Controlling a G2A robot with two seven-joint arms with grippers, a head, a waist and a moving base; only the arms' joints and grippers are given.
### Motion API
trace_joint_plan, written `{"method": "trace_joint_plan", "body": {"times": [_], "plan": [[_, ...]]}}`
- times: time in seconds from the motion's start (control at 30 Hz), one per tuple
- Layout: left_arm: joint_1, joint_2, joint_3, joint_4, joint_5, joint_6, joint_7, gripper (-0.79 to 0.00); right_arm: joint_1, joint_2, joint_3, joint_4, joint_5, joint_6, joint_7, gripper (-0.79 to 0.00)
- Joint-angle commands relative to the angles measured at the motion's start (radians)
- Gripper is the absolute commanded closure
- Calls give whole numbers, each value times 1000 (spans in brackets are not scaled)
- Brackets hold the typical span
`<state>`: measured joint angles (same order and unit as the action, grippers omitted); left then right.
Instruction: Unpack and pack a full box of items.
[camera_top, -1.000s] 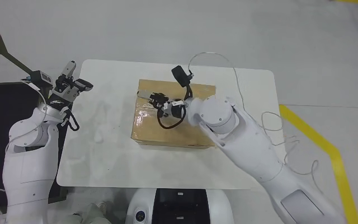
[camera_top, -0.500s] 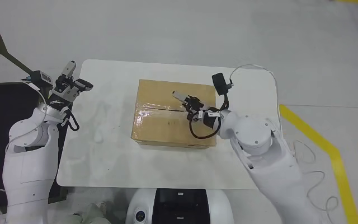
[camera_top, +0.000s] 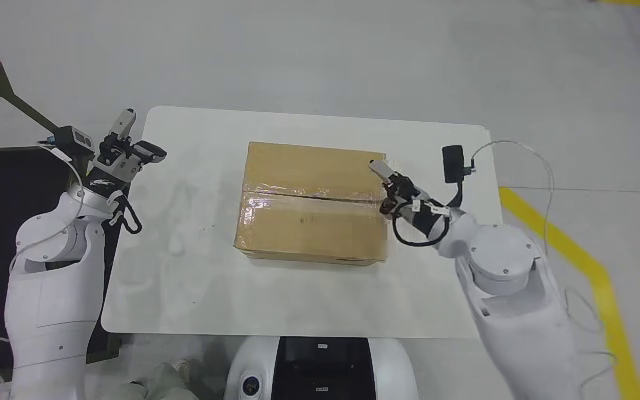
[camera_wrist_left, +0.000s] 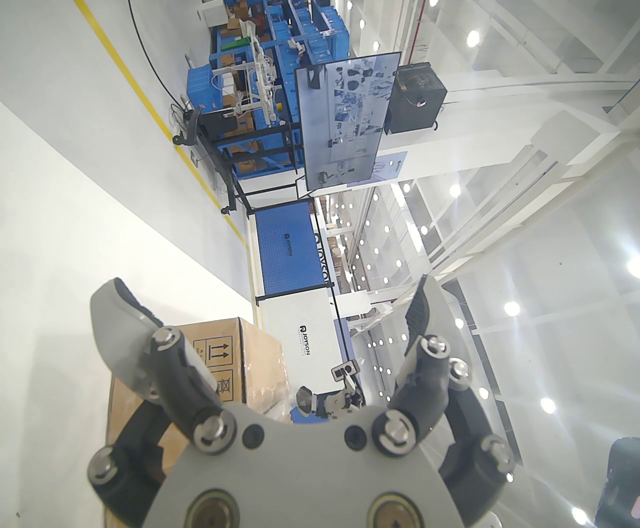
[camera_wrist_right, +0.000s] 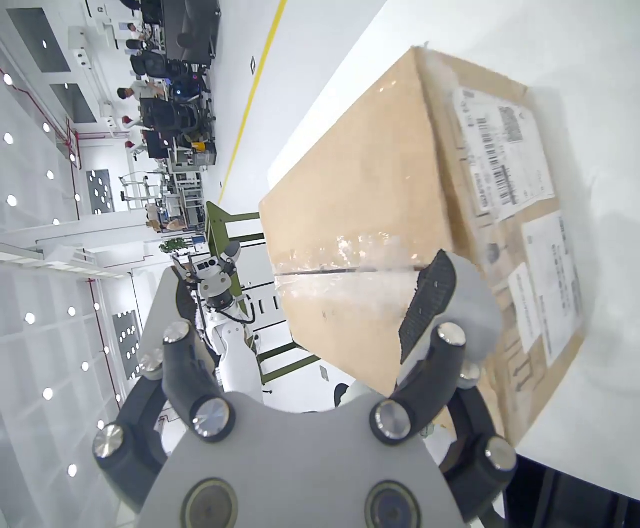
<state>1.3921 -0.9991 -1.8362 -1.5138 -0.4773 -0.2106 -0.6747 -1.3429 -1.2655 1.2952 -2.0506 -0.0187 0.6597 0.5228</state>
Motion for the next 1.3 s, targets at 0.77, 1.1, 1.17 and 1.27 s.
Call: {"method": "trace_joint_plan", "body": {"times": [0.77,1.1,1.17,1.27], "plan": [[0,0,0,0,0,0,0,-785,16,28,80,-93,-11,-131,54,-785],[0,0,0,0,0,0,0,-785,282,-12,-178,114,85,-192,61,-785],[0,0,0,0,0,0,0,-785,327,-23,-224,152,105,-202,49,-785],[0,0,0,0,0,0,0,-785,383,-40,-287,200,133,-222,32,-785]]}}
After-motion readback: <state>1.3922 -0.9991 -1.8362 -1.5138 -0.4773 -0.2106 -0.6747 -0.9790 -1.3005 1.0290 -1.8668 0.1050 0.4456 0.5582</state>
